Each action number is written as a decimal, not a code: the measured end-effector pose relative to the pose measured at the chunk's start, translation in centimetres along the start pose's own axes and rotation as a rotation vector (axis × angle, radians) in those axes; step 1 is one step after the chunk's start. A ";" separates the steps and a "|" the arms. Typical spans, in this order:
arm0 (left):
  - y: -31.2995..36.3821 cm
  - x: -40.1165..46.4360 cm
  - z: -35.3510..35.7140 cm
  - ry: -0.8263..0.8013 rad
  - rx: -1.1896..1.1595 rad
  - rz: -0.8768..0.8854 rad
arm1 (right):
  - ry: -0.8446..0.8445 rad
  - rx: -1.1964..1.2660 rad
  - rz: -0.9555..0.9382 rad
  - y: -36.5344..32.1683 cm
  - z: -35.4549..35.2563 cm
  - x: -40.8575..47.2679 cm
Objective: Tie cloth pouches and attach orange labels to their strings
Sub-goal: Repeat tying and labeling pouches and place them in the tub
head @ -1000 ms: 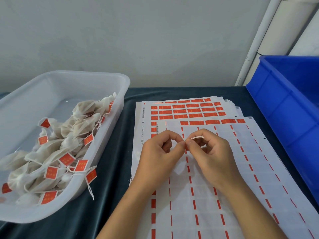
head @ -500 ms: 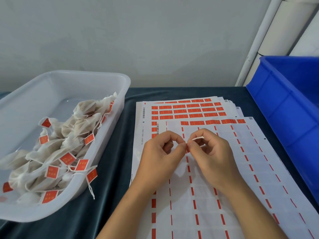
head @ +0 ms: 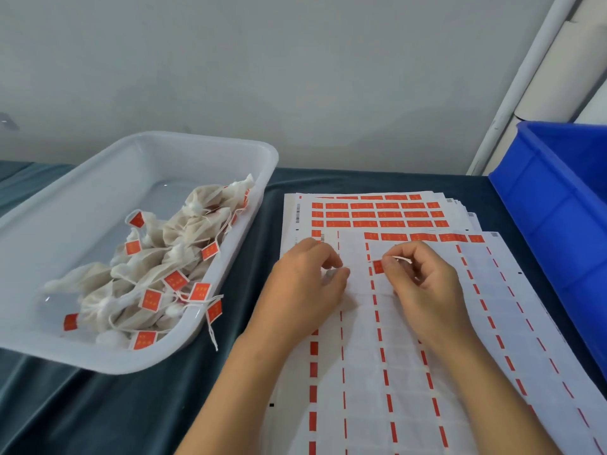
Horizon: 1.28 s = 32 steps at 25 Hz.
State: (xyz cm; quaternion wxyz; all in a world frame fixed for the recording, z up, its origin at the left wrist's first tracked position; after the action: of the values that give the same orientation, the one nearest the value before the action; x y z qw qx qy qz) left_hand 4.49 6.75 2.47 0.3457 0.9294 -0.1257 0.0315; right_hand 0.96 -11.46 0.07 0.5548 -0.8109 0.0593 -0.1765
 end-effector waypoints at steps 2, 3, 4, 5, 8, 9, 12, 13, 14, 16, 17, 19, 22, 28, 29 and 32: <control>0.1 -0.2 -0.6 -0.034 0.038 -0.020 | -0.020 -0.003 0.013 -0.2 0.1 0.0; 0.4 -0.4 -0.9 -0.032 0.049 -0.017 | -0.029 -0.018 0.009 -0.5 0.1 0.1; 0.8 -0.6 -1.3 -0.026 0.053 -0.012 | -0.039 -0.036 -0.002 -0.8 0.1 0.2; 1.3 -0.8 -2.1 -0.012 0.052 -0.011 | -0.051 -0.051 -0.018 -1.2 0.0 0.4; 2.7 -1.8 -5.1 0.056 0.100 0.032 | -0.142 -0.091 -0.064 -2.6 -0.4 0.9; 3.0 -2.3 -6.5 0.117 0.120 0.074 | -0.195 -0.119 -0.077 -3.1 -0.4 1.0; 2.7 -3.9 -11.2 0.333 0.081 0.121 | -0.383 -0.230 -0.083 -4.6 -0.1 1.0; 2.2 -4.3 -12.8 0.389 0.087 0.112 | -0.440 -0.269 -0.088 -5.2 0.2 1.0; 1.6 -4.5 -14.2 0.442 0.101 0.094 | -0.484 -0.305 -0.098 -5.8 0.4 1.1; 0.0 -4.7 -17.1 0.553 0.149 0.054 | -0.533 -0.337 -0.143 -7.2 1.0 1.3; -0.9 -4.6 -18.3 0.596 0.170 0.030 | -0.542 -0.335 -0.166 -7.9 1.4 1.4; -2.8 -4.3 -19.9 0.633 0.223 -0.030 | -0.550 -0.326 -0.199 -9.3 2.1 1.6; -5.0 -3.6 -19.9 0.555 0.295 -0.096 | -0.554 -0.297 -0.235 -10.8 3.1 1.6; -6.1 -3.8 -17.3 0.312 0.305 -0.106 | -0.650 -0.184 -0.449 -14.4 8.6 -1.6; -6.0 -3.9 -17.3 0.316 0.295 -0.094 | -0.678 -0.190 -0.468 -14.7 9.7 -2.0; -5.7 -4.5 -17.5 0.304 0.258 -0.086 | -0.712 -0.253 -0.509 -14.7 11.7 -2.7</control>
State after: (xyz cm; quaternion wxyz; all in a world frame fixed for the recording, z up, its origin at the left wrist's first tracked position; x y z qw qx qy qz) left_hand 2.13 23.19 11.47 0.2395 0.9550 -0.0270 0.1726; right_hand 1.13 5.15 9.27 0.3761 -0.8712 -0.3154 -0.0089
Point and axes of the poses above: each hand's wrist, its own x-axis towards the middle knuckle, its own z-axis out of the palm, y = z × x, the point moved 1 cm from there along x, towards the middle knuckle
